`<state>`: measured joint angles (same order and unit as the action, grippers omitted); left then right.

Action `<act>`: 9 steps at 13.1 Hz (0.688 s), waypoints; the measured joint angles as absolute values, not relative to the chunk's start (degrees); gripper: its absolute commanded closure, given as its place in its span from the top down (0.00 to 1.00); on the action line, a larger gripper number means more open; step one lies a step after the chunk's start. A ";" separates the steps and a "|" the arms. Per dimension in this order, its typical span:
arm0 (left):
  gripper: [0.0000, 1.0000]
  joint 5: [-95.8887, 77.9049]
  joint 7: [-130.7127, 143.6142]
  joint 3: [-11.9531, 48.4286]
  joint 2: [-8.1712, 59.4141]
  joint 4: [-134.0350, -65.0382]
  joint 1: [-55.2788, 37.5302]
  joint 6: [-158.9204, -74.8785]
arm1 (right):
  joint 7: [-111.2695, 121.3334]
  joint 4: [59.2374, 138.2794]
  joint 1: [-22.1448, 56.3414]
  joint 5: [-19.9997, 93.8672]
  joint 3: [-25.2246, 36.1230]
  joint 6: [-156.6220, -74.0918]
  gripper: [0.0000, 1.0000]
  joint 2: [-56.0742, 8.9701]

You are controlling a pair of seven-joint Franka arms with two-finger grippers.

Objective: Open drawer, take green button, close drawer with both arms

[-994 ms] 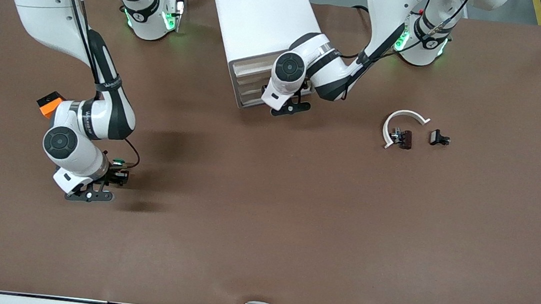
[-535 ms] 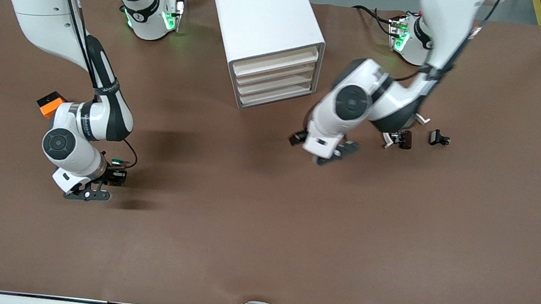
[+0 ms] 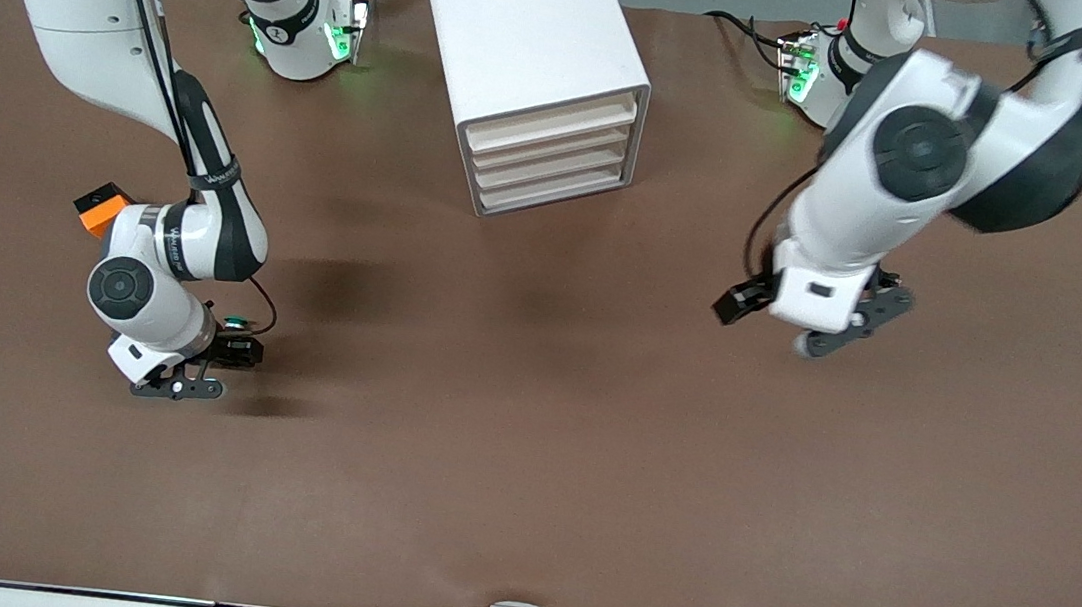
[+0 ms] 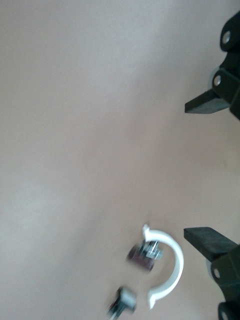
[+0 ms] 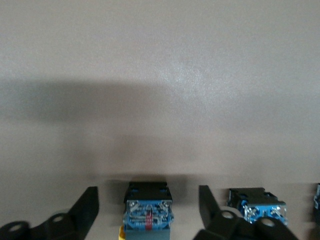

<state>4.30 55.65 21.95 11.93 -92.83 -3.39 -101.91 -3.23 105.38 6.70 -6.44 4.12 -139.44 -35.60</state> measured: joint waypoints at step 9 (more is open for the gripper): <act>1.00 1.63 23.23 20.34 1.51 -92.40 8.81 -91.87 | -3.31 104.13 6.71 -6.36 3.50 -110.62 1.00 -12.24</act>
<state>1.63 23.23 20.34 1.51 -92.40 8.81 -91.87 -3.31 104.13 6.71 -6.36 3.50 -110.62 -12.24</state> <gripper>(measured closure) 0.000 0.000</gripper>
